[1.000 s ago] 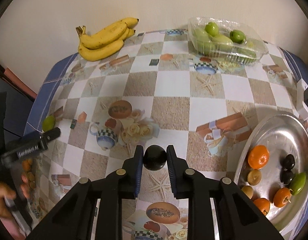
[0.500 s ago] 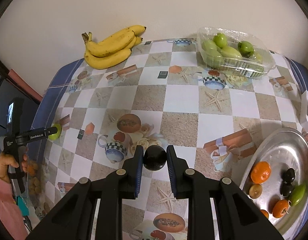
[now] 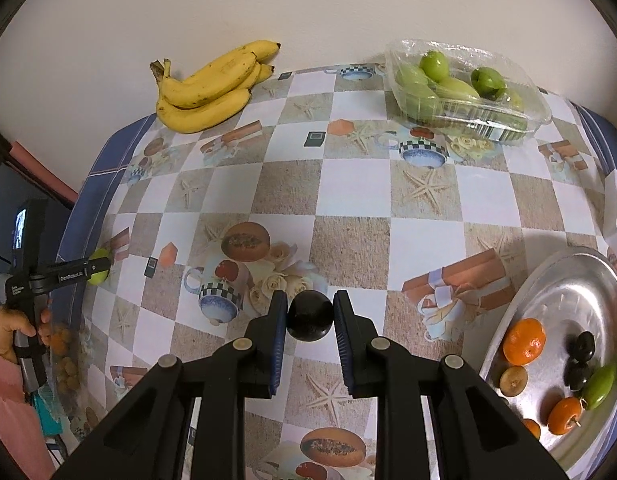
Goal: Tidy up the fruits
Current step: 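Grasp the green mango on the table with the left tool while the right holds the plum, then carry the green mango and dark plum over the steel bowl with both tools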
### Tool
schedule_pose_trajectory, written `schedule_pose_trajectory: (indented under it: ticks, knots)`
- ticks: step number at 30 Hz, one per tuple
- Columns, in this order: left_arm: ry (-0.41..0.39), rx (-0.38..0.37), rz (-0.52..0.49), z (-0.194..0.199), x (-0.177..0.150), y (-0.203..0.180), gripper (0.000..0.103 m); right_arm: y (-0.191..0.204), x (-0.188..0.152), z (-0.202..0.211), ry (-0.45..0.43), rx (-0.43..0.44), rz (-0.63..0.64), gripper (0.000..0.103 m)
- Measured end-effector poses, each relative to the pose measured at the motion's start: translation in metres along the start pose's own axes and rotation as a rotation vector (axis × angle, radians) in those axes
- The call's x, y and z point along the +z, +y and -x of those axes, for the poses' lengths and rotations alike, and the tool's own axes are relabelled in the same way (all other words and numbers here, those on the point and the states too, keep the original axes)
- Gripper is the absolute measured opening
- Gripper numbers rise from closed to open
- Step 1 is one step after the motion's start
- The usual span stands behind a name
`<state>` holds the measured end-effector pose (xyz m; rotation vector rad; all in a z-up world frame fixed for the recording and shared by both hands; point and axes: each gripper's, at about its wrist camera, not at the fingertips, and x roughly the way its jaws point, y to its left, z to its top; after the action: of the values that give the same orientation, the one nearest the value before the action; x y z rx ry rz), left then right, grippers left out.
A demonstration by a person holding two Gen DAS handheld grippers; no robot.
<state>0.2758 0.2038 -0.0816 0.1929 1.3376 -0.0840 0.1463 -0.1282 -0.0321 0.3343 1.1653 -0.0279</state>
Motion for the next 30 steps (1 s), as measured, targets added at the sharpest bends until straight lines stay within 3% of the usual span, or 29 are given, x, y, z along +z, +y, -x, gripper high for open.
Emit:
schedule_pose_trajectory:
  ticks: [5, 11, 20, 26, 30]
  knots:
    - [-0.011, -0.003, 0.020, 0.024, -0.012, -0.016, 0.042, -0.007, -0.008, 0.000, 0.026, 0.005, -0.028, 0.024]
    - [-0.024, -0.065, 0.022, 0.060, -0.030, -0.049, 0.042, -0.016, -0.027, 0.012, 0.046, 0.015, -0.062, 0.024]
    - [-0.058, -0.153, -0.009, 0.104, -0.067, -0.115, 0.043, -0.026, -0.056, 0.053, 0.006, 0.007, -0.073, 0.024]
    - [-0.057, -0.207, -0.012, 0.114, -0.094, -0.156, 0.042, -0.041, -0.077, 0.072, -0.011, 0.009, -0.087, 0.024]
    - [-0.056, -0.204, -0.015, 0.114, -0.110, -0.179, 0.043, -0.051, -0.090, 0.082, -0.022, 0.002, -0.096, 0.024]
